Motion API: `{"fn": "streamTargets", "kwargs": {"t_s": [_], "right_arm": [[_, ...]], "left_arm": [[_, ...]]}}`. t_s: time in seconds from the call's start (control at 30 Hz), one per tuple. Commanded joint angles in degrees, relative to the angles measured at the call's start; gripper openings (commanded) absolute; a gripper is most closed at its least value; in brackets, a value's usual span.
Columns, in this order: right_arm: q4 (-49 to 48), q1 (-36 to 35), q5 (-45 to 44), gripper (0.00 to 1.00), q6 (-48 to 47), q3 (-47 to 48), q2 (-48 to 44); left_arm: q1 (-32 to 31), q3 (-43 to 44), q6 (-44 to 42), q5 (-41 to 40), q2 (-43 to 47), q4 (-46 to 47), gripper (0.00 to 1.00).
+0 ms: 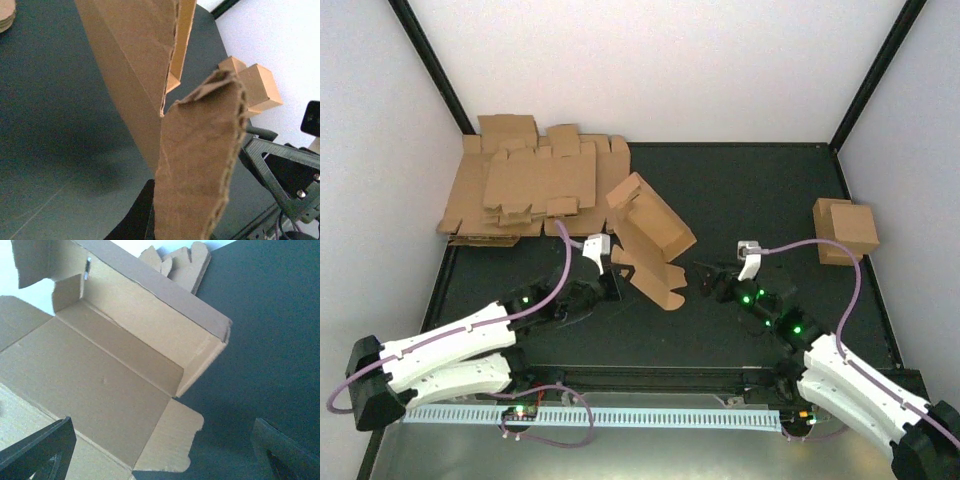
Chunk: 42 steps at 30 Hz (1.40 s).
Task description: Fold the paper box
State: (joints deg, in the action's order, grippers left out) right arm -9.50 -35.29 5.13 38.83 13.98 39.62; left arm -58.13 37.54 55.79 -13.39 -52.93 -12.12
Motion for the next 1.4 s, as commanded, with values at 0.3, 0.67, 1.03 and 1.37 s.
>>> {"fn": "streamTargets", "kwargs": {"t_s": [0.3, 0.67, 1.03, 1.37], "right_arm": [[14.97, -0.20, 2.44, 1.00, -8.11, 10.31, 2.45], [13.47, -0.22, 3.38, 0.99, -8.07, 12.53, 6.53], [9.51, -0.22, 10.13, 0.98, -0.49, 7.15, 7.74], [11.00, -0.22, 6.94, 0.98, -1.12, 10.02, 8.10]], "left_arm": [[7.06, 12.02, -14.33, 19.26, 3.83, -23.94, 0.02], [9.65, 20.65, -27.46, 29.26, -1.73, -38.71, 0.02], [9.78, 29.60, -35.42, 31.99, -11.81, -50.07, 0.02], [9.81, 31.98, -39.75, 36.15, -16.54, -54.55, 0.02]]}}
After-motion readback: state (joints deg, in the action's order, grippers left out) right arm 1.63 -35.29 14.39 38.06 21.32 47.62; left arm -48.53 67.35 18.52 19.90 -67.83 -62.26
